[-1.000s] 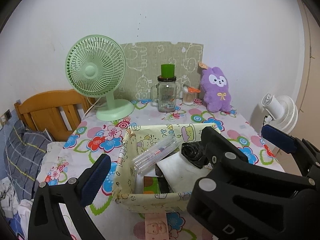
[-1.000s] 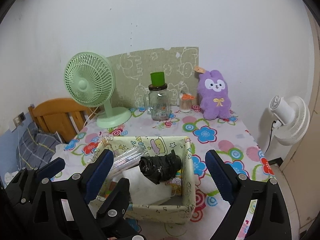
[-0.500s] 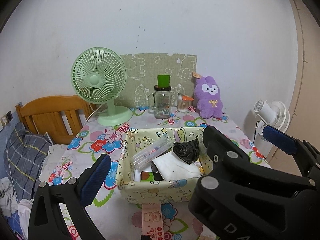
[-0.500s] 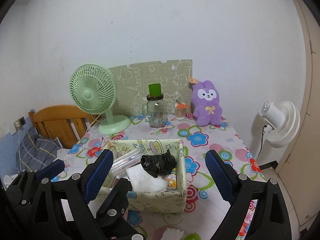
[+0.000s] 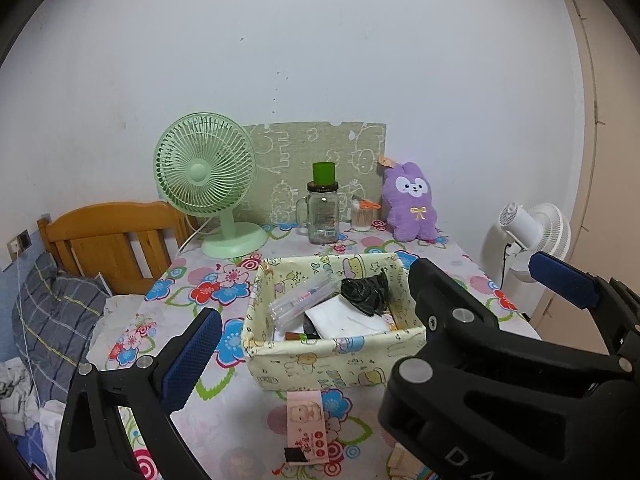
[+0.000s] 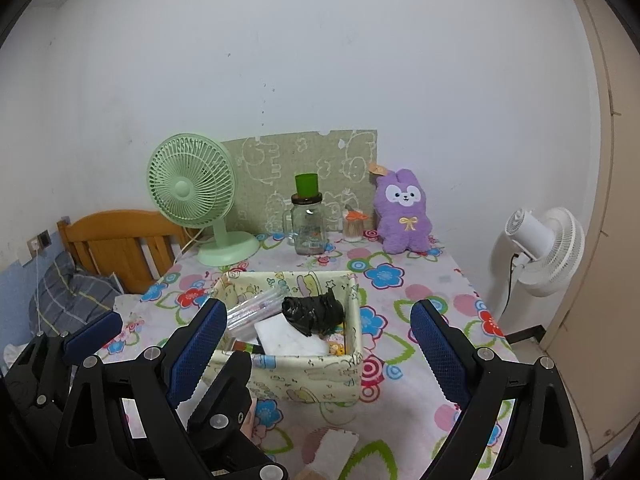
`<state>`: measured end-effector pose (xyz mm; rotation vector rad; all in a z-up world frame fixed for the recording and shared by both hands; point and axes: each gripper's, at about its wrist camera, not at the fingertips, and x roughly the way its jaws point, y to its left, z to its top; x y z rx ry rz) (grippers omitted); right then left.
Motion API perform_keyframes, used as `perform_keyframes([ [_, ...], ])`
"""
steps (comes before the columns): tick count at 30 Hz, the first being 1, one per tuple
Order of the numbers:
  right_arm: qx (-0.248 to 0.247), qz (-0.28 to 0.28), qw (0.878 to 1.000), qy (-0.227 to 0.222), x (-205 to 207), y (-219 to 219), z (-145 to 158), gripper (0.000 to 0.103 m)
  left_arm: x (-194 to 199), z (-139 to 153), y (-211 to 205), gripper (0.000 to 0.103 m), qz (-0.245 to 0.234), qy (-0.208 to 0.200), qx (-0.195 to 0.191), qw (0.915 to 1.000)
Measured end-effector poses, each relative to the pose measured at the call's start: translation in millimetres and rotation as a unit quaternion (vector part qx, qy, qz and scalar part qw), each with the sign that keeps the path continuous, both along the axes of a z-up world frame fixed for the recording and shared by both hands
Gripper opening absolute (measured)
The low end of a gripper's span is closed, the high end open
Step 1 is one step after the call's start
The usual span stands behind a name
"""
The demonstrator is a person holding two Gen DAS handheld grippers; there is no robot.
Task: Organize soft objects
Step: 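Withdraw both tools up and away from the fabric box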
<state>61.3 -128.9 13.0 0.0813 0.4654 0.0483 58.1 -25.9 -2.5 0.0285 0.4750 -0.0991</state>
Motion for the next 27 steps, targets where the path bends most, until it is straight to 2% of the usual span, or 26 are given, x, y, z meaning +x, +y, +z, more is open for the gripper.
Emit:
perform_keyframes([
  [16, -0.001, -0.010, 1.000, 0.009, -30, 0, -18, 0.095, -28, -16, -3, 0.103, 0.001, -0.005, 0.012, 0.9999],
  [27, 0.003, -0.025, 0.999, 0.035, -35, -1, -42, 0.095, -27, -42, -3, 0.103, -0.021, 0.032, -0.003, 0.9993],
])
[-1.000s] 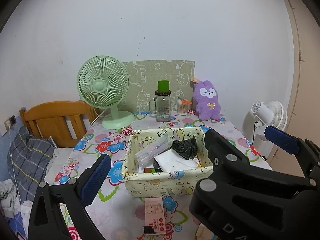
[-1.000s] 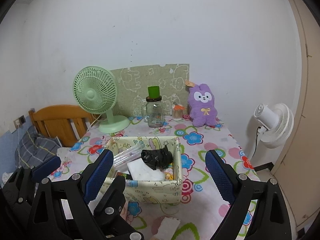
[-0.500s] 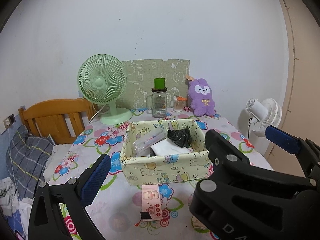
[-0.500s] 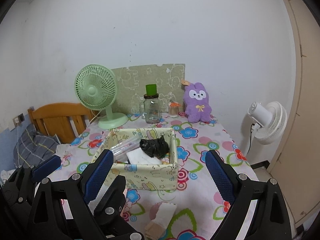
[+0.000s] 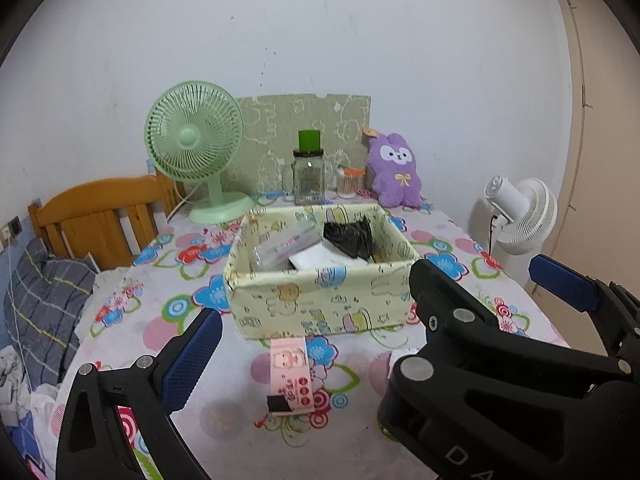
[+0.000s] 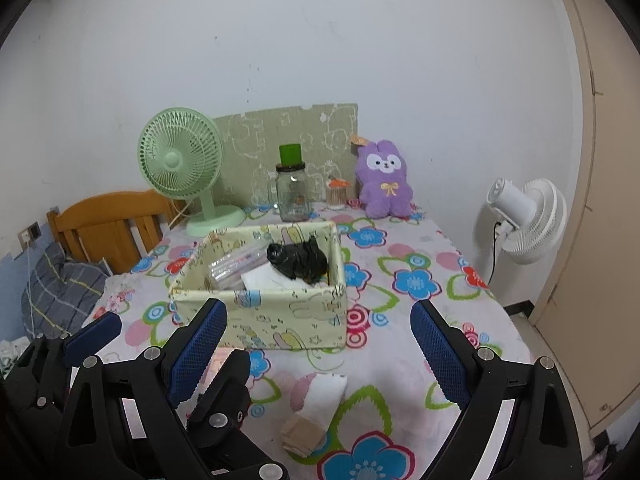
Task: Organize soft objects
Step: 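Withdraw both tools up and away from the fabric box, then lower the right tool onto the folded white-and-beige cloth and grasp it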
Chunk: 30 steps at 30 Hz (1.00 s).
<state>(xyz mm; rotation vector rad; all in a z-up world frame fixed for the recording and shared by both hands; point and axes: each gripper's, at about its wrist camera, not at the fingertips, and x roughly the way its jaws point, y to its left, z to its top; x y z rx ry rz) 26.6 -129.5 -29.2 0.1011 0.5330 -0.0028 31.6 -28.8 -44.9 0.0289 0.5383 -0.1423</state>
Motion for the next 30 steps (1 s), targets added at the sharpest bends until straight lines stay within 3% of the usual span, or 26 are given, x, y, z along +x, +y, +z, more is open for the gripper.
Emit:
perform_keyframes([
  [14, 0.000, 0.006, 1.000, 0.014, -3, 5, -34, 0.095, 2, -38, 6, 0.103, -0.002, 0.037, -0.018, 0.9991],
  [30, 0.001, -0.004, 0.996, 0.092, 19, 13, -89, 0.093, 18, -88, 10, 0.103, 0.005, 0.092, 0.007, 0.9957],
])
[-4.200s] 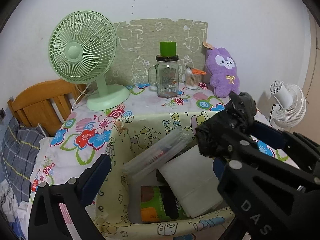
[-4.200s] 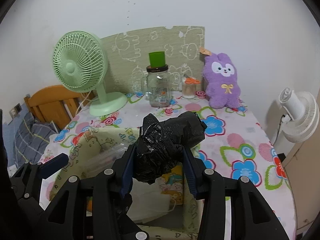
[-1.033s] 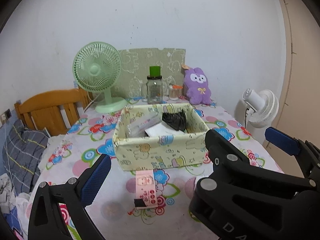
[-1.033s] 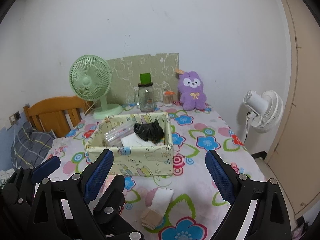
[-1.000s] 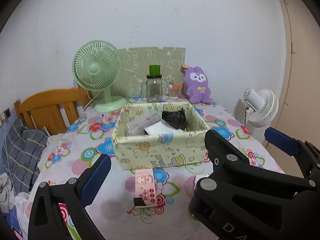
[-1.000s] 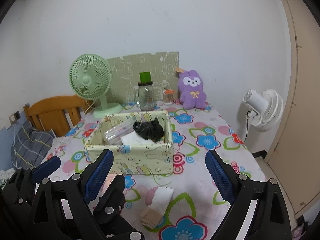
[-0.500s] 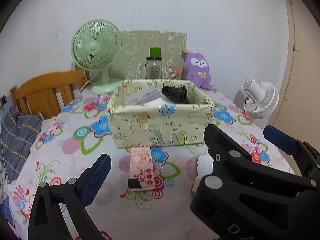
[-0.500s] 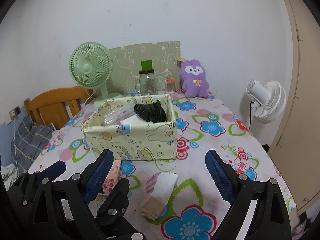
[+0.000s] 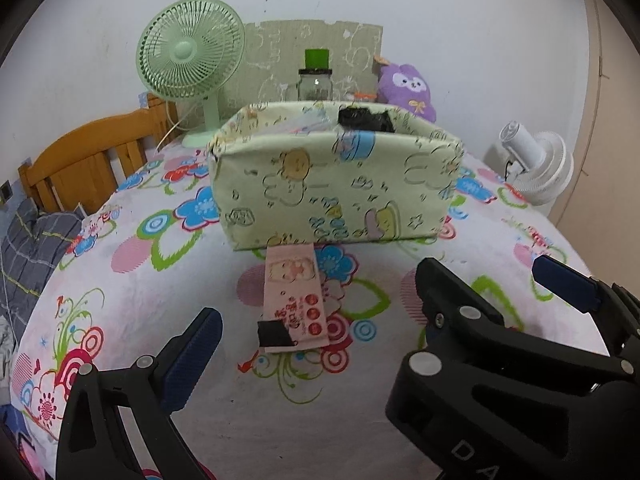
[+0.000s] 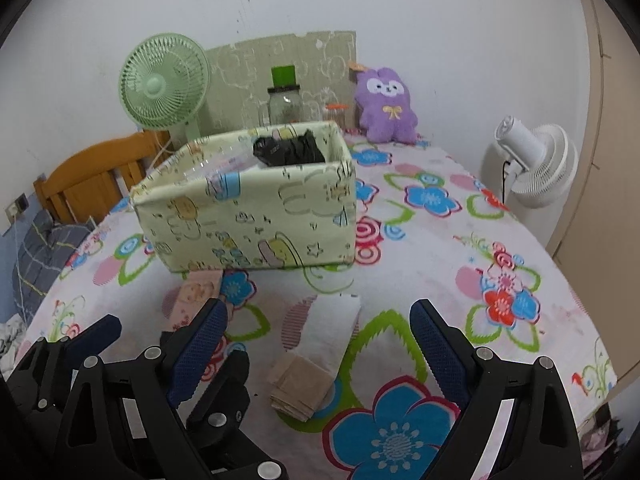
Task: Organize soft objects
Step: 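Lower the right tool onto the folded white-and-beige cloth and grasp it, then lower the left tool onto the pink wipes pack and grasp it while the right tool holds the cloth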
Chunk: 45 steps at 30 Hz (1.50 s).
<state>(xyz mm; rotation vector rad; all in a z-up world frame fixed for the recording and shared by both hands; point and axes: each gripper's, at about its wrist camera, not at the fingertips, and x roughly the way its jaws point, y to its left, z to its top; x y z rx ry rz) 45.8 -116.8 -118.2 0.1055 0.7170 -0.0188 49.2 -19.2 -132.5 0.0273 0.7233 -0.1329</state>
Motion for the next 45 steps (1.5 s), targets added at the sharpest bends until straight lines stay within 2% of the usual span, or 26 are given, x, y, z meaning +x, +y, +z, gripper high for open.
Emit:
perform_keyframes([
  [10, 0.015, -0.020, 0.998, 0.058, 16, -5, -28, 0.083, 5, -17, 3, 0.102, -0.003, 0.025, 0.009, 0.9996],
  [17, 0.017, -0.004, 0.997, 0.075, 22, -1, -36, 0.065, 9, -23, -1, 0.102, -0.003, 0.039, 0.020, 0.9990],
  [23, 0.001, 0.004, 0.997, 0.077, 26, 4, -37, 0.043, 14, -25, 0, 0.102, 0.014, 0.046, 0.030, 0.9984],
  [27, 0.015, 0.008, 0.997, 0.076, 28, 0, -36, 0.029, 15, -22, -4, 0.102, 0.015, 0.043, 0.039, 0.9982],
  [40, 0.026, 0.028, 0.998, 0.048, 41, 0, -20, 0.027, 36, -7, -1, 0.102, 0.027, 0.020, 0.056, 0.9979],
  [45, 0.030, 0.030, 0.998, 0.047, 46, 2, -18, 0.027, 45, -7, 1, 0.097, 0.021, 0.024, 0.050, 0.9982],
])
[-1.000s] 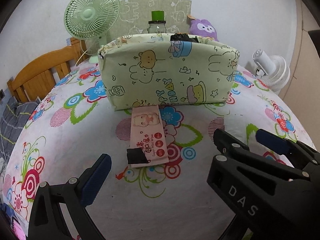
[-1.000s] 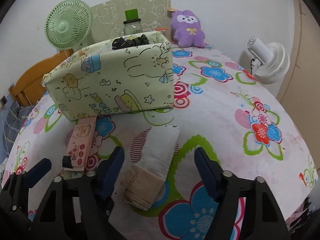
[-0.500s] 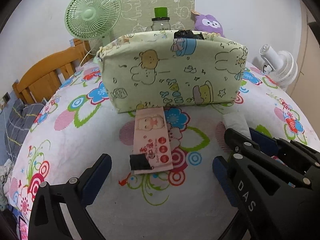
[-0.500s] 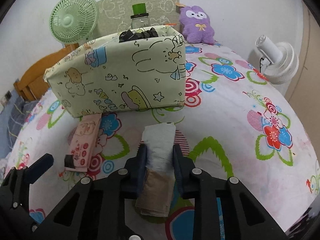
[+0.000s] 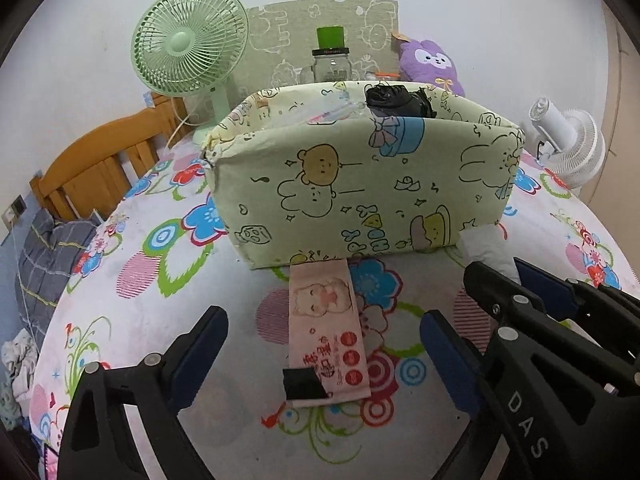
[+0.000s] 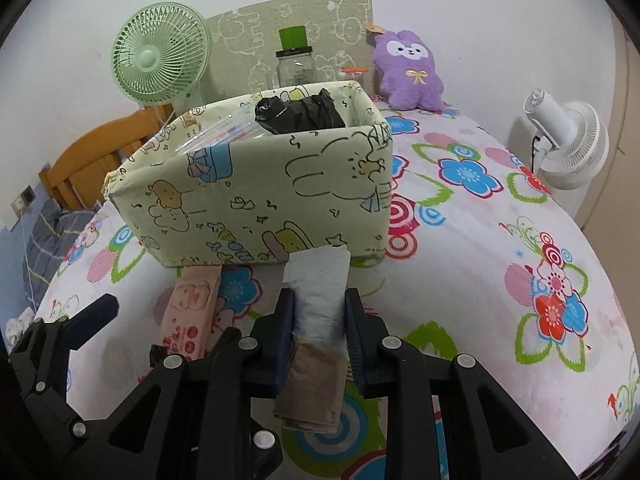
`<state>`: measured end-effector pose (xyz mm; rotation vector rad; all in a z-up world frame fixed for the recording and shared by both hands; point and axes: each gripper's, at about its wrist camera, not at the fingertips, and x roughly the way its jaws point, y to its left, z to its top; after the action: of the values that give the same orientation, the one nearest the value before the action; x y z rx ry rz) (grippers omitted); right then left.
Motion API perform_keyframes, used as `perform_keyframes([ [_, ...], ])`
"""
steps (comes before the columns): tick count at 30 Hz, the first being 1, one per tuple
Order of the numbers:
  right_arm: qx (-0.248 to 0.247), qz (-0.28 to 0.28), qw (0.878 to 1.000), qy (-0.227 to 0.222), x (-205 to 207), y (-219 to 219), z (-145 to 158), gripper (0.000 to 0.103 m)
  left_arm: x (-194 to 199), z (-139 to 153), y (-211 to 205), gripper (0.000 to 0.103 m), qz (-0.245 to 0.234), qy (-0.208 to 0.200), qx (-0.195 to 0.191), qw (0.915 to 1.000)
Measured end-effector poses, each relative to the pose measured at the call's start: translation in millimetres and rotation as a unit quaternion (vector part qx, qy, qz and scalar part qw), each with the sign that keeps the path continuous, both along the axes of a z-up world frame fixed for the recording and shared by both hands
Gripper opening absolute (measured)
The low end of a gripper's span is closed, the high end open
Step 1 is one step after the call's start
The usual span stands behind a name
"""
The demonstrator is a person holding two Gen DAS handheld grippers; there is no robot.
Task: Organize soft objects
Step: 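Lower the left tool onto the pink wipes pack and grasp it while the right tool holds the cloth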
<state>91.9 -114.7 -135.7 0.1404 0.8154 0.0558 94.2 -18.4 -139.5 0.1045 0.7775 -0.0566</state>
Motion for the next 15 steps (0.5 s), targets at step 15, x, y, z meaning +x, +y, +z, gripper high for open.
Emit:
perform_keyframes([
  [15, -0.002, 0.004, 1.000, 0.018, 16, 5, -8, 0.028, 20, -15, 4, 0.072, -0.008, 0.042, -0.029, 0.9987],
])
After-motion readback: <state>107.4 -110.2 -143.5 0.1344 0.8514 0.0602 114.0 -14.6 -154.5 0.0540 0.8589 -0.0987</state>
